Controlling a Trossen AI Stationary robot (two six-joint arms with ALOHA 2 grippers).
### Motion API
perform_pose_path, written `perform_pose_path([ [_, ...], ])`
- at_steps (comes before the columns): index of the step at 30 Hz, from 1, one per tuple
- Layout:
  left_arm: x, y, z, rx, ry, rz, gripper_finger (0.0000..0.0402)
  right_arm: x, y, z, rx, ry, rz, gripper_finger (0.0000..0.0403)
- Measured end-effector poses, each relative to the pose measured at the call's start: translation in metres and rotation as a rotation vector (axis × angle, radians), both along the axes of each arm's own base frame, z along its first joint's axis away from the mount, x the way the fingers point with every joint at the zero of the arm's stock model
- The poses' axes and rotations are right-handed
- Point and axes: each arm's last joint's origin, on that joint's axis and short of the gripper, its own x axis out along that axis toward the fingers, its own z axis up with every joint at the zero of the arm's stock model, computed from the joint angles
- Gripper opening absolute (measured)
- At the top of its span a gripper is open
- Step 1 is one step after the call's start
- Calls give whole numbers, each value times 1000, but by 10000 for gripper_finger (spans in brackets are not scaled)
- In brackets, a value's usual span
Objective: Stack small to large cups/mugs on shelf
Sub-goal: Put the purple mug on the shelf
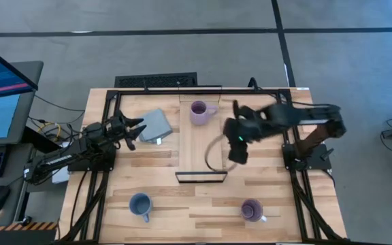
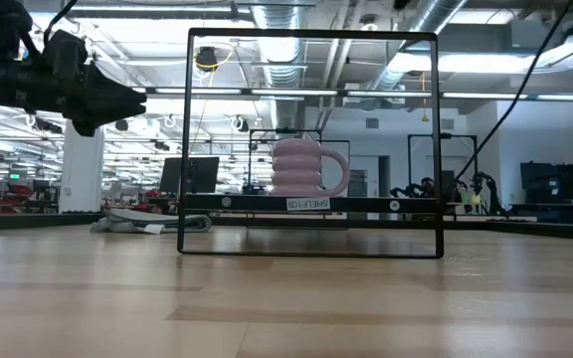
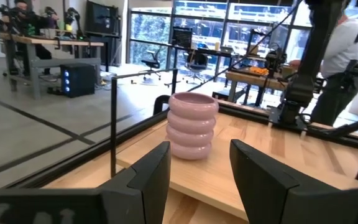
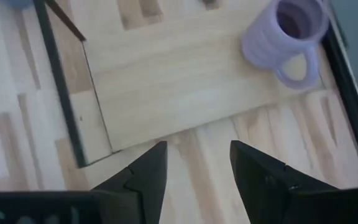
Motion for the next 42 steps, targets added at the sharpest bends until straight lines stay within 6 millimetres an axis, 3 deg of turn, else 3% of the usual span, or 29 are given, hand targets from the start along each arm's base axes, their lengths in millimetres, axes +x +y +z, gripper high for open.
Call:
perform_pose_path([
  [5,0,0,0,-1,2,-14,158,-28,41,2,-2,-25,-192,195],
  [8,0,-1,0,-4,2,-23,158,-39,67,-6,44,-51,-219,194],
  [18,0,-1,-1,-9,2,-31,158,-71,122,-67,126,28,-542,191],
  [22,0,-1,-1,-10,2,-36,158,-80,139,-79,208,-8,-629,193],
  [29,1,-1,-1,-25,-3,-44,158,-84,161,-92,310,-70,-587,194],
  [42,1,-1,-1,-8,5,-42,158,-88,172,-116,351,-90,-580,195],
])
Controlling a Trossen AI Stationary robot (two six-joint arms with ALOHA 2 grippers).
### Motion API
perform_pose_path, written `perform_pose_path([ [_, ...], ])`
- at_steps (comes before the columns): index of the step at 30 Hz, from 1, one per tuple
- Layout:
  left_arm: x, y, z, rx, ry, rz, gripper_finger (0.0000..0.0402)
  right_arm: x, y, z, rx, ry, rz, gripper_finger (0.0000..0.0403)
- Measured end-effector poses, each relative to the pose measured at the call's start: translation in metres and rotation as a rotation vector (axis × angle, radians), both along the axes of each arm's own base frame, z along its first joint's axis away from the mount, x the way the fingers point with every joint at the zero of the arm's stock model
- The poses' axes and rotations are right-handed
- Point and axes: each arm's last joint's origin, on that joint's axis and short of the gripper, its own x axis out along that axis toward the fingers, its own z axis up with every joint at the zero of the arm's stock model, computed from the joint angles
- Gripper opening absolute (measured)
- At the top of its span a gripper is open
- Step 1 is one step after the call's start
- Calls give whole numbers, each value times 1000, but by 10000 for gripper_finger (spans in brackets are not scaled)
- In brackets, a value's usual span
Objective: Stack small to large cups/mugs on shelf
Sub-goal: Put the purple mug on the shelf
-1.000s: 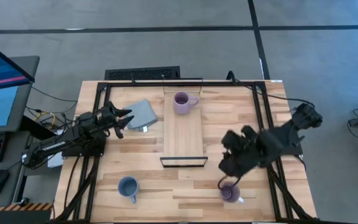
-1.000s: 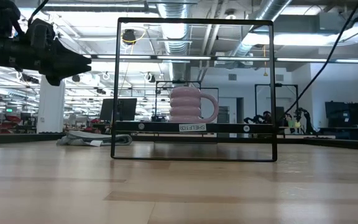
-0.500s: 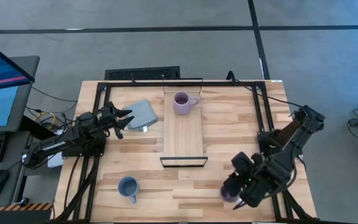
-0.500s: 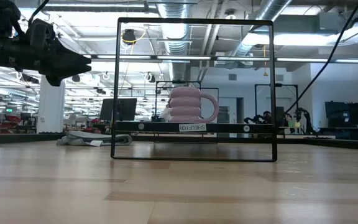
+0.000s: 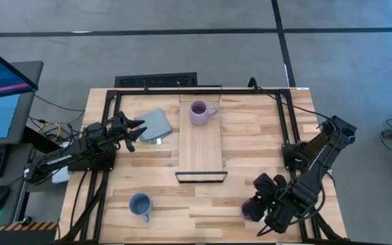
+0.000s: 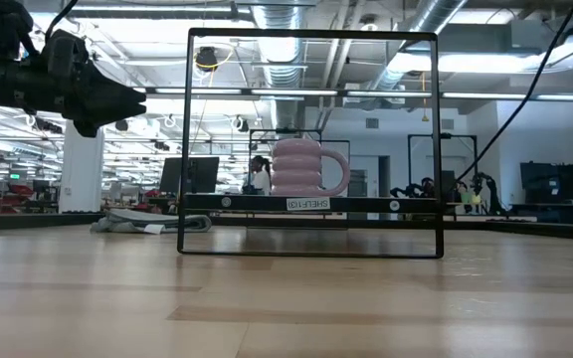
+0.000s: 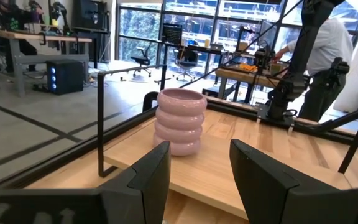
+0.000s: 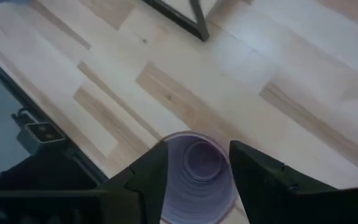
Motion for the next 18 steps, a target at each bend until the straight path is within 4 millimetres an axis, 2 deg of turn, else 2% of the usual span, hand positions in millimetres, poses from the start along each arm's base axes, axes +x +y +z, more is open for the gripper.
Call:
perform_pose_path([
  [6,0,0,0,0,0,0,158,3,4,-7,25,-22,43,194],
  [15,0,0,0,0,0,0,158,-1,6,-9,154,45,-125,176],
  [18,0,0,0,-5,-2,0,158,1,11,-17,143,69,-157,170],
])
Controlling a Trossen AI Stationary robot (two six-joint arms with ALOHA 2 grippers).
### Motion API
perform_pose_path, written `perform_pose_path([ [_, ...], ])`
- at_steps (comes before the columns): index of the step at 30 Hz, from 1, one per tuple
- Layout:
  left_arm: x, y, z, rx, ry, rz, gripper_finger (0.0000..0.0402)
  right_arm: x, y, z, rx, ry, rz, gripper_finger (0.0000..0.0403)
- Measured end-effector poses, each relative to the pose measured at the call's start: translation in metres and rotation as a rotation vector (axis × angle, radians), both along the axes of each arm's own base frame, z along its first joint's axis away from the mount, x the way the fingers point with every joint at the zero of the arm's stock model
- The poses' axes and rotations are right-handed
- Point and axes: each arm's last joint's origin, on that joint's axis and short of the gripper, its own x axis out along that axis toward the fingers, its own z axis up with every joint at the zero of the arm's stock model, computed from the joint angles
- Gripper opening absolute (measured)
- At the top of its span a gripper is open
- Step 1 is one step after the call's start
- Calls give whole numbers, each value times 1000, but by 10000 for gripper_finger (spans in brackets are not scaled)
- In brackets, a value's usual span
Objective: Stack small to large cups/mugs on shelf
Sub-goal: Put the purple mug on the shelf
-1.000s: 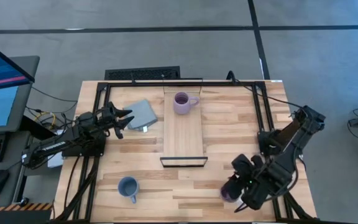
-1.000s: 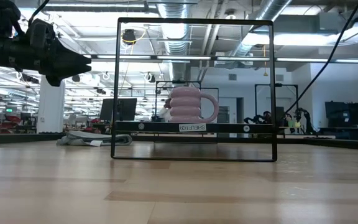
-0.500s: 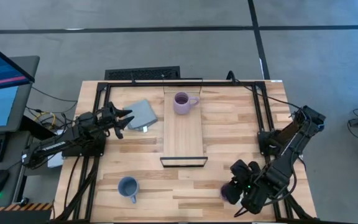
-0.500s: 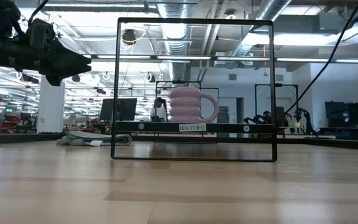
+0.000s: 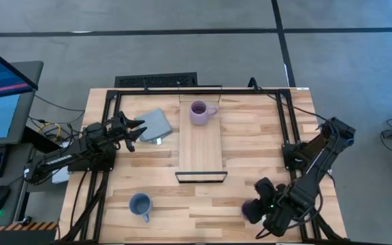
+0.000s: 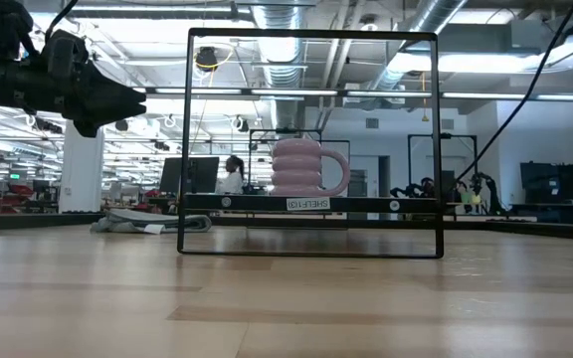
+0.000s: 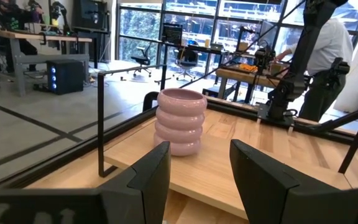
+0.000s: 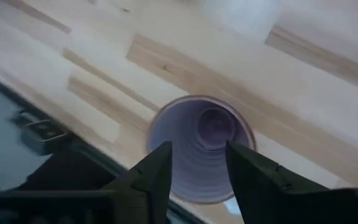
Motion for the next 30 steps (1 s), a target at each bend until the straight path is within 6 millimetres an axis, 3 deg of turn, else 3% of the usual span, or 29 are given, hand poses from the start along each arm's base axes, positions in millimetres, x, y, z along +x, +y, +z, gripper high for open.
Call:
perform_pose_path([
  [7,0,0,0,-1,-1,0,158,3,3,-24,-41,215,40,159],
  [22,0,0,0,-21,-9,-1,158,7,3,-26,-39,210,53,152],
  [30,0,0,0,-21,-10,0,158,11,5,-42,-97,294,67,145],
])
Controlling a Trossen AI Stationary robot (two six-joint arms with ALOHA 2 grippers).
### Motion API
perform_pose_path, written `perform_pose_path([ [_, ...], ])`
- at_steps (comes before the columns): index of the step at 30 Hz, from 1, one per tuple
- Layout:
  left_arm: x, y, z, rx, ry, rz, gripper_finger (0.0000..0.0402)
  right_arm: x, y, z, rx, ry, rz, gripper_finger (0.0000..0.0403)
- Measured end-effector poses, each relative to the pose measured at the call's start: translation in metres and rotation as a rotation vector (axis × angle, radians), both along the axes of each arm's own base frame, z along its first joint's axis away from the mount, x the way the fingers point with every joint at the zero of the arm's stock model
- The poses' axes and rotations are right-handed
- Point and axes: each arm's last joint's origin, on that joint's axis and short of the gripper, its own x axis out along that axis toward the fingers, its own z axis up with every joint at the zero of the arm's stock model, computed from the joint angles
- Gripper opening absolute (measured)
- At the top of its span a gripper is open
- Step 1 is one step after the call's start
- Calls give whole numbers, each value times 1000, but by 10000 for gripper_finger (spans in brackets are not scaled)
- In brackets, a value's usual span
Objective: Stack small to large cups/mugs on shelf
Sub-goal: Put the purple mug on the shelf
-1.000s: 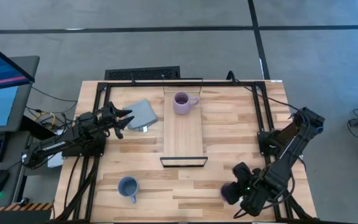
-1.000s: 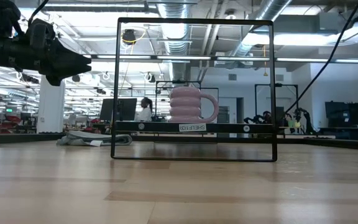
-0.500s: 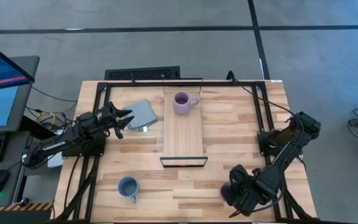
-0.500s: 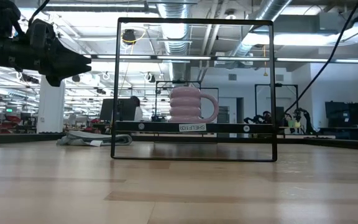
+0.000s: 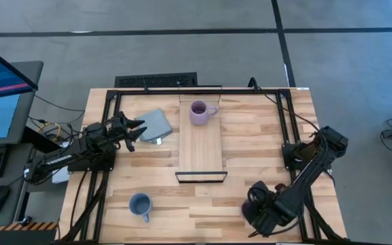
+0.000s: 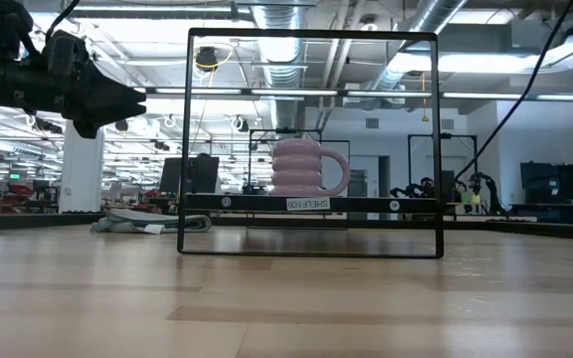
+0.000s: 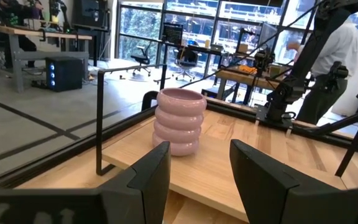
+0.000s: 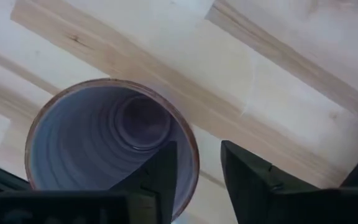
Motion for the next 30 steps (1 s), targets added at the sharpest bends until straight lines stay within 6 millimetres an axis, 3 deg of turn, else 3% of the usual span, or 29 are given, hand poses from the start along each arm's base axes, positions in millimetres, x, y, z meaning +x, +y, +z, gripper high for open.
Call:
perform_pose_path([
  [16,0,0,0,1,1,0,158,9,-1,-2,25,-15,5,103],
  [26,0,0,0,1,1,0,158,11,-3,-2,20,-19,39,99],
  [30,0,0,0,1,0,0,158,14,-2,-15,-16,32,64,99],
])
